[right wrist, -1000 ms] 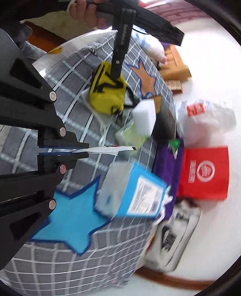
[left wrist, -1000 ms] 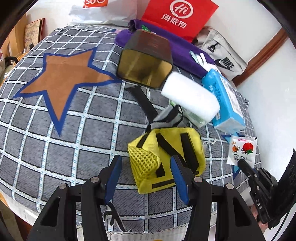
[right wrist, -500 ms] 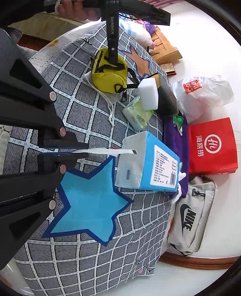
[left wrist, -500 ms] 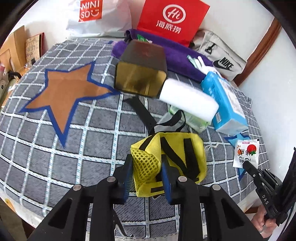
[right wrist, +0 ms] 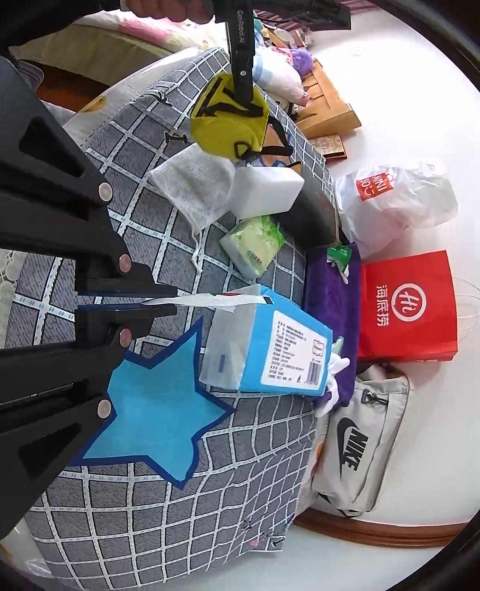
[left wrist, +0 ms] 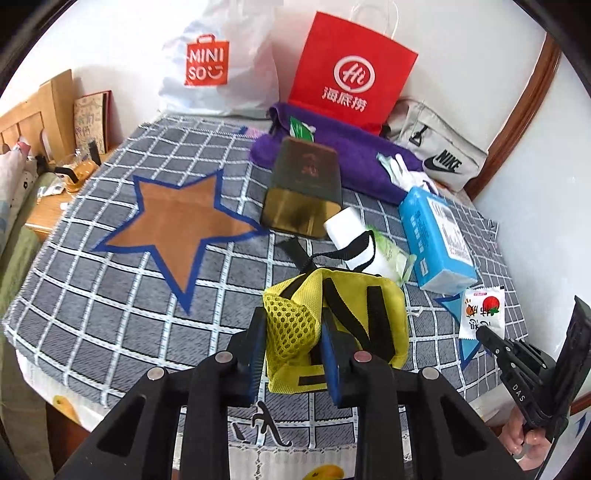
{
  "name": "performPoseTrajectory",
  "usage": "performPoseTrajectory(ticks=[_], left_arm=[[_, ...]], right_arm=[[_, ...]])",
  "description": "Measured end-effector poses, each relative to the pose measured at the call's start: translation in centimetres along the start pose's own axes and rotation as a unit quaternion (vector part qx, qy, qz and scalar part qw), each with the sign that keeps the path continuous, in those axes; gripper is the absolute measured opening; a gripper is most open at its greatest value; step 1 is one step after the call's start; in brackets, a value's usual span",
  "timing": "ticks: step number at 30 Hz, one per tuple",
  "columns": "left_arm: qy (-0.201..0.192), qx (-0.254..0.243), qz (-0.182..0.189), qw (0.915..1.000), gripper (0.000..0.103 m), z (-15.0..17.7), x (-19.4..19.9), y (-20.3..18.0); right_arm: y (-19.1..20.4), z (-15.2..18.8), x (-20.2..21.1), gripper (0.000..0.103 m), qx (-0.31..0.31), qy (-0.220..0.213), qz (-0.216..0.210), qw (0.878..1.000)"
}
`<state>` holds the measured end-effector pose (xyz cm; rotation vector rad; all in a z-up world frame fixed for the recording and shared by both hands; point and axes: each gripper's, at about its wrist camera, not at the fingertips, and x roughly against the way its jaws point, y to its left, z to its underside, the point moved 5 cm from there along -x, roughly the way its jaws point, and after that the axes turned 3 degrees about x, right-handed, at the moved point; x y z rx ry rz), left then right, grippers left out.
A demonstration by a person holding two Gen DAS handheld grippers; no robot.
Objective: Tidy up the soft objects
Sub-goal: 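Close the left gripper on the yellow mesh bag while the right gripper lifts the sachet, then carry the yellow bag with the left gripper while the right gripper carries the sachet to the towel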
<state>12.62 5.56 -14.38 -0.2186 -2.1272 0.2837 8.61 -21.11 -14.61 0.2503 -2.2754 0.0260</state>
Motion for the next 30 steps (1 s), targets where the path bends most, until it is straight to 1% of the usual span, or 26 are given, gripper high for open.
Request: performPoseTrajectory(ticks=[9,19,25,30], left_arm=[[-0.019,0.025,0.005,0.9995,0.026,-1.3,1.8,0.6],[-0.031,0.026,0.008,0.9991,0.026,-3.9,2.9,-0.2],[-0.038,0.027,0.015,0.9988,0.026,-5.9,3.0,-0.9],[-0.035,0.031,0.016,0.9988,0.026,-7.6,2.3,-1.5]], right_arm=[[-0.6,-0.9,1.7,0.002,-0.009,-0.004,0.009,1.000],[-1.4,-4.0,4.0,0.002,-0.020,-0.030,0.010,0.999],[-1.9,-5.8,4.1,0.002,-0.018,-0.035,0.013,0.999],[-2.6,-7.3,3.6,0.002,-0.017,-0.036,0.013,0.999]])
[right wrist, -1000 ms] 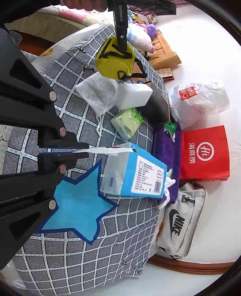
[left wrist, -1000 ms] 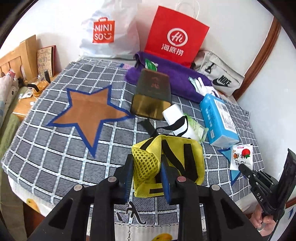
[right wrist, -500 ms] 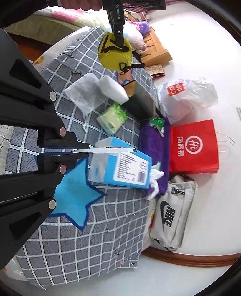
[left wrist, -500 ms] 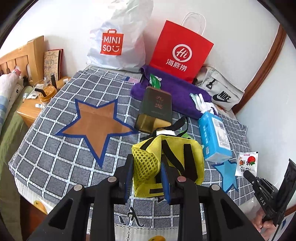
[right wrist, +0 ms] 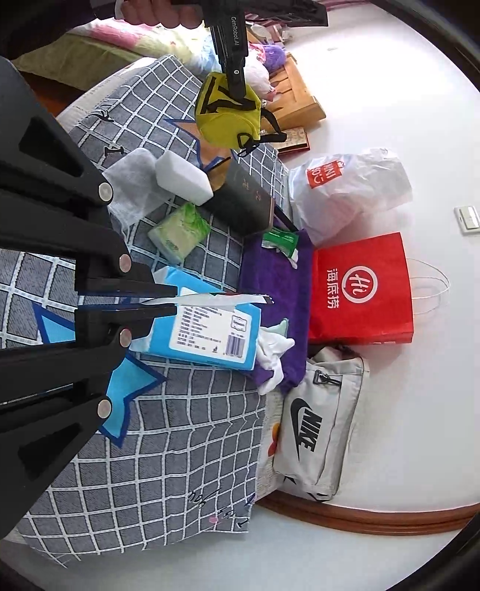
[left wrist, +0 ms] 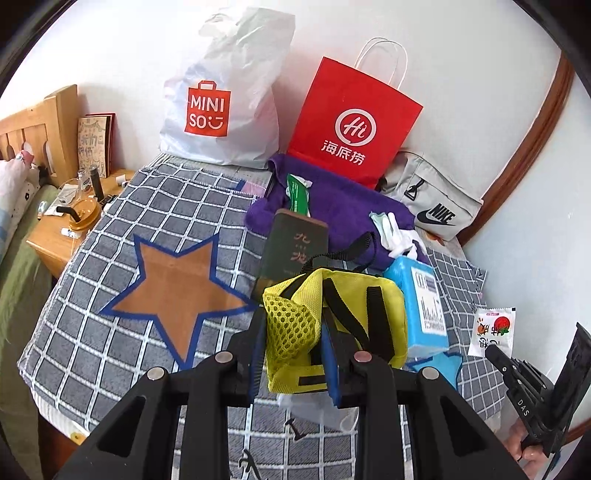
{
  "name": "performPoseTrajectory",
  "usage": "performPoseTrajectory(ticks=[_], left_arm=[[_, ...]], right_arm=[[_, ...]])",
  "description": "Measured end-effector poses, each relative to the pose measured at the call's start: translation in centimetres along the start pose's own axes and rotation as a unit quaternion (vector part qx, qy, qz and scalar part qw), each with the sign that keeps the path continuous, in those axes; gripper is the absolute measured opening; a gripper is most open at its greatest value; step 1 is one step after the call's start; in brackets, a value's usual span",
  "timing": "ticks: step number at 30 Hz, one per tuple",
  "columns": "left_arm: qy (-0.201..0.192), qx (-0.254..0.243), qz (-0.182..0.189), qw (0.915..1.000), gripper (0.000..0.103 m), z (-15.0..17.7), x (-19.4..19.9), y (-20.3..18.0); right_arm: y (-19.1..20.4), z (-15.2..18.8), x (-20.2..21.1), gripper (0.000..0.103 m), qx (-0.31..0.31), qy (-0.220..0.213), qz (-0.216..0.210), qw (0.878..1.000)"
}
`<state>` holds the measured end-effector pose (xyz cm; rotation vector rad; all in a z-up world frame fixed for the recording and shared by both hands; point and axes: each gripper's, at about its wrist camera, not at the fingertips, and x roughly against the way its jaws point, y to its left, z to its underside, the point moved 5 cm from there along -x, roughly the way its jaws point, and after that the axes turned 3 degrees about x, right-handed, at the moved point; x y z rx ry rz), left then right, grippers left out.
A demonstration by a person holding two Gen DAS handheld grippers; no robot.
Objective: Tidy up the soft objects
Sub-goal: 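Carry the yellow bag with the left gripper while the right gripper carries the sachet to the towel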
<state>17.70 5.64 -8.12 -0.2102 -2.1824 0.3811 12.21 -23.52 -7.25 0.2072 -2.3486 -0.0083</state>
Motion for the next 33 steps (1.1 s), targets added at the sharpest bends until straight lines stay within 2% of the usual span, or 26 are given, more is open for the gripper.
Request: performPoseTrajectory(ticks=[16,33], left_arm=[[0.008,-0.002,-0.006,0.9999,0.026,-5.4,-3.8,-1.8],[0.033,0.005,-0.019,0.9993,0.026,-10.9,-10.2,-2.4]], right_arm=[[-1.7,-6.1,-3.6,0.002,0.013,-0.009,-0.004,1.000],[-4.2,-12.5,-10.7,0.002,0.015,-0.010,-0.007,1.000]])
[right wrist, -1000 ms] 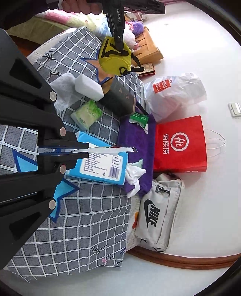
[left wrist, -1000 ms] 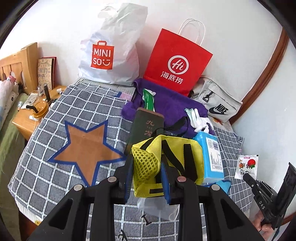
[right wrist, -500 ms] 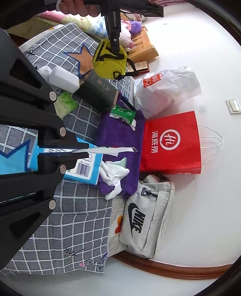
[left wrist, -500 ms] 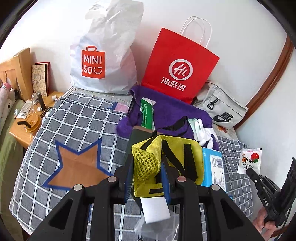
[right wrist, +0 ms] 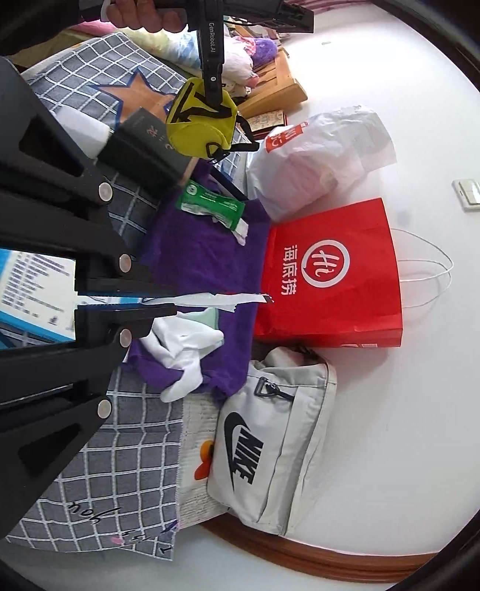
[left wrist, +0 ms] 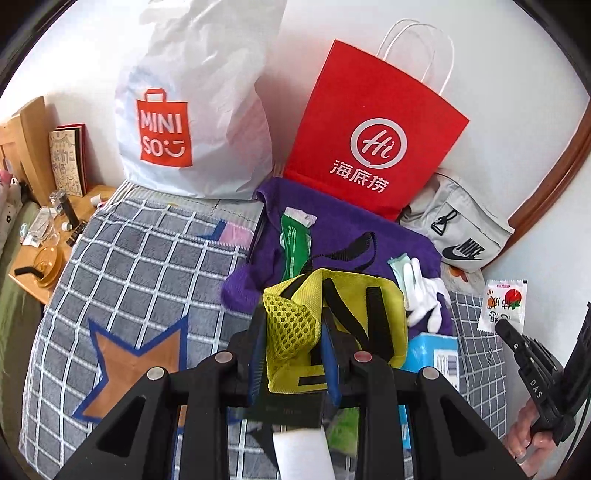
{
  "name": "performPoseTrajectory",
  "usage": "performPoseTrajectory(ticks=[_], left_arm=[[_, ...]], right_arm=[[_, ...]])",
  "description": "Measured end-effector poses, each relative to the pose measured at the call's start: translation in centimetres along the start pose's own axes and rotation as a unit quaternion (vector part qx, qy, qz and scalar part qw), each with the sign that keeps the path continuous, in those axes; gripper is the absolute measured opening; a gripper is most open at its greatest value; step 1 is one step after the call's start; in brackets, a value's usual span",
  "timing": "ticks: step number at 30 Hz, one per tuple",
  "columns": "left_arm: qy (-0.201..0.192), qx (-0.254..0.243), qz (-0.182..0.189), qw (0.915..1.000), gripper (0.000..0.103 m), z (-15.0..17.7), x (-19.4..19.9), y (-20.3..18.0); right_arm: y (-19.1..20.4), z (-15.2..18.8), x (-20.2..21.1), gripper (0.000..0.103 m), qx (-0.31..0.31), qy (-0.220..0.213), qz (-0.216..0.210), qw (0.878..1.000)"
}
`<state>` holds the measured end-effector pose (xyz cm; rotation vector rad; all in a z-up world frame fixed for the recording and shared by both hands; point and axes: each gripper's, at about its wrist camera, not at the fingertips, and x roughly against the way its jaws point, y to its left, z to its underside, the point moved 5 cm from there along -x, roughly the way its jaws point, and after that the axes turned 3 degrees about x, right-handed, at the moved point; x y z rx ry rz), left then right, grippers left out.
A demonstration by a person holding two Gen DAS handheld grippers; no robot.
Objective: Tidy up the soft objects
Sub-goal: 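Carry the yellow bag with the left gripper while the right gripper carries the sachet to the towel, then open both grippers to drop the yellow bag and sachet onto the towel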
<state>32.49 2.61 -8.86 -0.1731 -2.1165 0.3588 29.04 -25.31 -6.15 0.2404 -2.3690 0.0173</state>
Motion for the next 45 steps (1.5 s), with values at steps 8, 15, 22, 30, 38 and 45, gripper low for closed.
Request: performPoseTrajectory(ticks=[8,15,22,30,38,45], left_arm=[[0.012,-0.006,-0.008,0.9999,0.026,-2.5,-3.3,-1.0],[0.031,-0.016,-0.014,0.9993,0.026,-3.8,-6.5,-2.0],[0.038,-0.020,-0.016,0.9990,0.026,-4.8,-8.9,-2.5],[0.059,-0.036,-0.026,0.9973,0.027,-5.5,-12.3,-2.9],[0.074,-0.048,-0.013,0.9960,0.028,-5.1,-14.5,-3.8],[0.078,-0.039,-0.014,0.9961,0.028,-5.6,-16.2,-3.7]], right_arm=[[-1.9,-2.6,-3.8,0.002,-0.013,0.008,0.001,1.000],[-2.8,-4.6,-6.9,0.002,-0.022,0.013,-0.014,1.000],[-2.9,-6.2,-10.1,0.003,-0.031,0.017,-0.034,0.999],[-3.2,-5.1,-14.9,0.003,-0.047,0.070,-0.064,0.994],[-3.3,-4.3,-17.5,0.005,-0.048,0.103,-0.067,0.991],[-4.0,-3.9,-18.8,0.005,-0.055,0.119,-0.063,0.989]])
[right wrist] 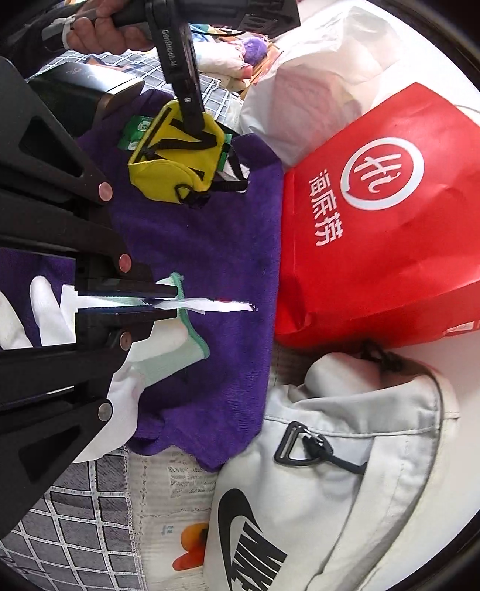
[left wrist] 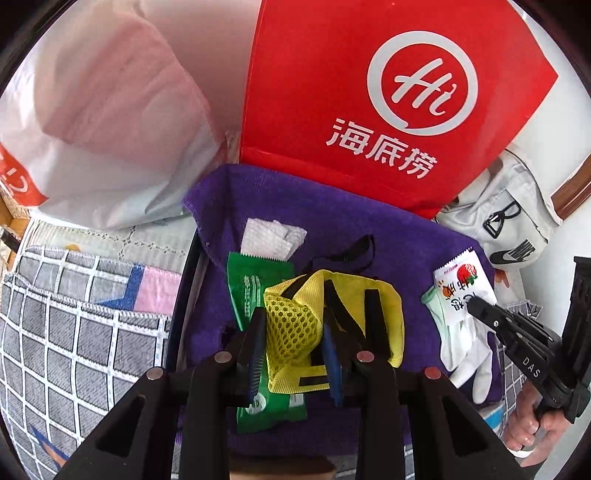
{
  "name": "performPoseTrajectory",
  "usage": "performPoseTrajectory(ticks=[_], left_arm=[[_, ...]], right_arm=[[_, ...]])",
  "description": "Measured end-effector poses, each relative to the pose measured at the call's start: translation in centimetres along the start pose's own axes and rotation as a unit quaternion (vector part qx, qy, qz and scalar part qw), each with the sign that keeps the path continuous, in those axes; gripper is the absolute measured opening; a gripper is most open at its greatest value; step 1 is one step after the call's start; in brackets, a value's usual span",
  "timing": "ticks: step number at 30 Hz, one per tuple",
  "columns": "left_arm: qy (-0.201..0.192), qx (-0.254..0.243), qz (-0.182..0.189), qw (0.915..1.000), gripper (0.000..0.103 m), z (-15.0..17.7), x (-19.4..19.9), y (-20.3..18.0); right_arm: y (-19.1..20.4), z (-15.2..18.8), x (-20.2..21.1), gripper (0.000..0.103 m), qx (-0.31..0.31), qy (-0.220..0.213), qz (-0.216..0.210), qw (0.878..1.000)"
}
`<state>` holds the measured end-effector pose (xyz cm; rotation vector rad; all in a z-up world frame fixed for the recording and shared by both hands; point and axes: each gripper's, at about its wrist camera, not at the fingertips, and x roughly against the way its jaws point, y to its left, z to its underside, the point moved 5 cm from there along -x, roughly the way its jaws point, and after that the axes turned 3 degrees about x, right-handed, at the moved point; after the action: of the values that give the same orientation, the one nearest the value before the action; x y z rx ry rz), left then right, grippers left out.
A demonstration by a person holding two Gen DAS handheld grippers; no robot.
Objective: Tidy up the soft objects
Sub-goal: 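Open both grippers to drop the yellow bag and sachet onto the towel, then reach the left gripper to the white sponge block and close on it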
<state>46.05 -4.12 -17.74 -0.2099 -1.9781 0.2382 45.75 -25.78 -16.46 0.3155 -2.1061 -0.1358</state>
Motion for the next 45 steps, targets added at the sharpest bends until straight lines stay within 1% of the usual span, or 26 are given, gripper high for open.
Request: performPoseTrajectory(ticks=[6,10,11,12,13,14,15,17,19,21,24,27,29,30,34,36,39,41,45], left_arm=[[0.009,0.000,0.000,1.0000,0.028,0.1,-1.0,0.0],[0.018,0.015,0.006,0.9997,0.028,0.0,-1.3,0.3],[0.020,0.018,0.010,0.9996,0.031,0.0,-1.3,0.4],[0.021,0.019,0.012,0.9995,0.036,-0.1,-1.2,0.6],[0.022,0.020,0.012,0.9995,0.040,-0.1,-1.1,0.7],[0.021,0.021,0.011,0.9995,0.047,-0.1,-0.9,0.8],[0.020,0.021,0.008,0.9995,0.053,-0.1,-0.6,1.1],[0.014,0.023,0.003,0.9996,0.053,-0.1,-0.1,1.2],[0.014,0.026,0.005,0.9995,0.053,-0.1,0.5,1.6],[0.013,0.032,0.007,0.9994,0.053,0.0,1.2,1.8],[0.000,0.032,0.006,0.9995,0.053,0.2,2.8,1.8],[-0.017,0.037,-0.002,0.9992,0.053,0.7,4.8,2.0],[-0.025,0.039,0.004,0.9989,0.053,1.1,6.2,2.3],[-0.028,0.039,0.007,0.9988,0.053,1.3,6.8,2.3],[-0.049,0.027,0.010,0.9984,0.053,2.9,9.7,2.0],[-0.056,0.029,0.014,0.9979,0.053,4.0,10.9,2.1],[-0.058,0.028,0.028,0.9975,0.053,5.9,12.5,2.5],[-0.061,0.025,0.029,0.9974,0.053,7.4,13.6,2.7],[-0.059,0.012,0.027,0.9978,0.053,10.3,15.1,3.1]], right_arm=[[-1.0,0.0,-0.7,0.007,-0.007,0.007,0.007,1.000],[-1.1,0.0,-0.6,0.008,-0.010,0.008,0.013,1.000],[-1.3,0.1,-0.4,0.008,-0.008,0.009,0.016,1.000],[-1.2,0.1,-0.3,0.009,-0.006,0.009,0.019,1.000],[-1.1,0.1,-0.2,0.013,-0.002,0.009,0.024,1.000],[-1.0,0.1,-0.2,0.019,-0.001,0.009,0.026,1.000],[-0.9,0.1,-0.1,0.023,0.002,0.008,0.030,1.000],[-0.7,0.1,0.5,0.046,0.010,0.000,0.039,0.999],[-0.3,-0.1,1.3,0.054,0.022,-0.014,0.052,0.998],[0.1,-0.2,2.6,0.056,0.029,-0.034,0.061,0.997],[0.6,-0.2,3.9,0.058,0.026,-0.042,0.054,0.997],[1.3,0.2,5.3,0.058,0.025,-0.044,0.058,0.997],[1.8,0.6,6.5,0.058,0.022,-0.053,0.059,0.997],[2.0,0.9,7.2,0.058,0.019,-0.057,0.055,0.997],[3.6,2.6,9.7,0.058,0.001,-0.072,0.015,0.997],[4.4,3.7,10.9,0.058,-0.003,-0.088,0.008,0.996],[5.8,5.5,11.8,0.058,0.000,-0.084,-0.004,0.996],[6.8,6.9,12.1,0.058,0.002,-0.077,-0.004,0.997],[8.1,9.8,12.3,0.058,0.003,-0.048,-0.005,0.999]])
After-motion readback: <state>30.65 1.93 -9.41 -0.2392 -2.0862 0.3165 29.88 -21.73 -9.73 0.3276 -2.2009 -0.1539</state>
